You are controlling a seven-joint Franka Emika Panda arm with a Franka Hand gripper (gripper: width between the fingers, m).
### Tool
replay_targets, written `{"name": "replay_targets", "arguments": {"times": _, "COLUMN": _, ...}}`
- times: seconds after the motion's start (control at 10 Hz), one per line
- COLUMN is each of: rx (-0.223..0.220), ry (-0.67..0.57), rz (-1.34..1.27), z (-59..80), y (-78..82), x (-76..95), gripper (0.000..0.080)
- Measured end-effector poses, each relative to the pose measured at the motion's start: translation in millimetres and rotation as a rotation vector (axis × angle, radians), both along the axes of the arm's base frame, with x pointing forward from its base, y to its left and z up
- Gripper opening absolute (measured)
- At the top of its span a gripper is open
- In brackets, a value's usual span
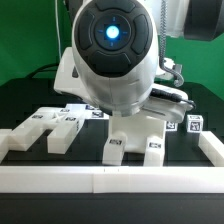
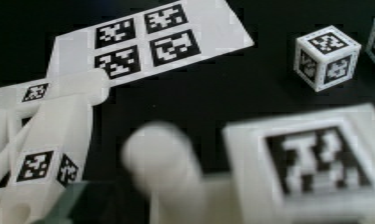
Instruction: Assemble chair
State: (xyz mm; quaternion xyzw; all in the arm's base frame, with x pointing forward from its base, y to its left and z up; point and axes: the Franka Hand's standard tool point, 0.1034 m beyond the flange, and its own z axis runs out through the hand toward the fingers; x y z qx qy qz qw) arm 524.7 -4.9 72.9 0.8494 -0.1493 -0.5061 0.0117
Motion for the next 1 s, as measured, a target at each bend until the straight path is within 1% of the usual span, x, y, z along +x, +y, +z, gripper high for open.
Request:
{"name": "replay_targets", "arguments": {"times": 0.1, "rx": -0.003, "ry": -0.002, "rz": -0.002, "z": -1.0, "y": -0.5, "x": 0.3, "gripper": 0.0614}}
{"name": "replay_targets", "arguments": {"times": 0.2, "rx": -0.007, "ry": -0.004, "rz": -0.003, "z": -2.6, "y": 0.0, "x": 0.4, "gripper": 0.0614}}
{"name": "replay_targets", "arguments": {"times": 0.3, "rx": -0.006, "ry": -0.008, "rz": -0.004, "z": -3.6, "y": -1.0, "x": 1.0, "gripper": 0.0642}}
{"name": "replay_targets", "arguments": {"times": 0.4, "rx": -0.007, "ry": -0.024, "rz": -0.004, "z": -5.7, "y": -3.2, "x": 3.7, "gripper": 0.0648}}
{"name": "replay_targets", "arguments": {"times": 0.5, "rx": 0.005, "ry": -0.049, "rz": 0.015, "z": -9.0, "y": -7.0, "x": 7.6, "gripper": 0.0648}}
{"name": "replay_targets", "arguments": {"times": 0.6, "rx": 0.002, "ry": -0.055, "rz": 0.007, "z": -13.5, "y": -13.2, "x": 8.6, "gripper": 0.0649}}
{"name": "replay_targets", "arguments": {"times": 0.8, "rx": 0.003, "ry": -0.062, "rz": 0.002, "z": -18.4, "y": -20.5, "x": 12.5, "gripper": 0.0649}}
{"name": "replay_targets", "arguments": {"times": 1.0, "rx": 0.002, "ry": -0.076, "rz": -0.002, "z": -18.8, "y": -26.0, "x": 17.5, "gripper": 0.0649}}
